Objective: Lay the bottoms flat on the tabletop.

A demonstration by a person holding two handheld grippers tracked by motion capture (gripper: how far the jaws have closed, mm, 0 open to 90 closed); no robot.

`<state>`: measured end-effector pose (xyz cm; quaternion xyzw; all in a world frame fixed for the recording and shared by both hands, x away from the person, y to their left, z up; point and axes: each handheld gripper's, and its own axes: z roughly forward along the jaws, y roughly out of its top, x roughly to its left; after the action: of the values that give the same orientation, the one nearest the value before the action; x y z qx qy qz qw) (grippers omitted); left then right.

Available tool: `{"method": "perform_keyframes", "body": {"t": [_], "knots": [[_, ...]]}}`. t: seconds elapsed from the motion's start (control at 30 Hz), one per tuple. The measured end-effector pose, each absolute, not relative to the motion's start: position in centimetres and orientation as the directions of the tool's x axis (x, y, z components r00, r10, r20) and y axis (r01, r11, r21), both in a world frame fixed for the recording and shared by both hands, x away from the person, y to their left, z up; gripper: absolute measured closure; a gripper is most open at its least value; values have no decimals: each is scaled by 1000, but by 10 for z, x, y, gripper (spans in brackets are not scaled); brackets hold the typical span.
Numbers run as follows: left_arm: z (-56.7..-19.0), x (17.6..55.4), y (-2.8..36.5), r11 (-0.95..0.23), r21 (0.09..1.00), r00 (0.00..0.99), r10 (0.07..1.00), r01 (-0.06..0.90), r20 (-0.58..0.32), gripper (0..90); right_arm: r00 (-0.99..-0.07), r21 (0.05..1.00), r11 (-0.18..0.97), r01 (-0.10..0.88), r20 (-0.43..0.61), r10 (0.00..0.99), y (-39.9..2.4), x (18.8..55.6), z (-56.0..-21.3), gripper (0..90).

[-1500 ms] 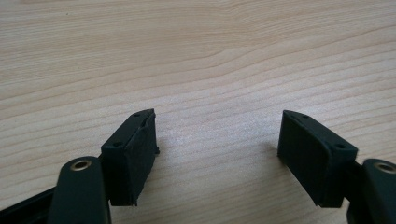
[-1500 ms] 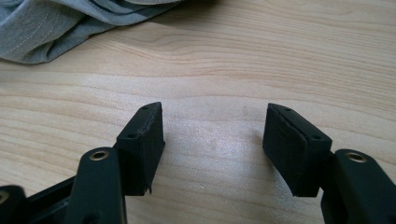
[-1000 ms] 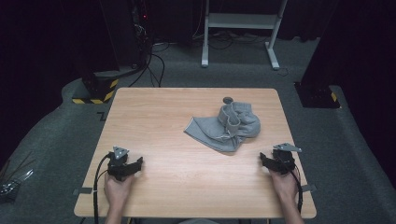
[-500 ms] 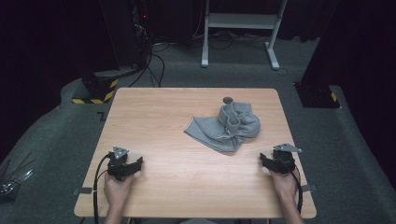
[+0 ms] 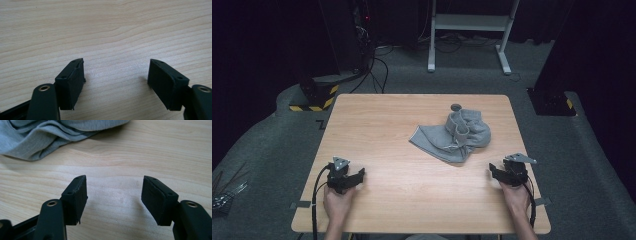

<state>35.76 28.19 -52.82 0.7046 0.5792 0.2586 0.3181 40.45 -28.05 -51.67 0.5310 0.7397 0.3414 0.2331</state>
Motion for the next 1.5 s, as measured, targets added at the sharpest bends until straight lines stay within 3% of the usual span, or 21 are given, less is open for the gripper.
{"method": "perform_keyframes", "body": {"t": [1.5], "knots": [[-528, 358, 283, -117, 750, 189, 982, 651, -11, 302, -407, 793, 177, 582, 96, 908, -255, 415, -502, 318]]}}
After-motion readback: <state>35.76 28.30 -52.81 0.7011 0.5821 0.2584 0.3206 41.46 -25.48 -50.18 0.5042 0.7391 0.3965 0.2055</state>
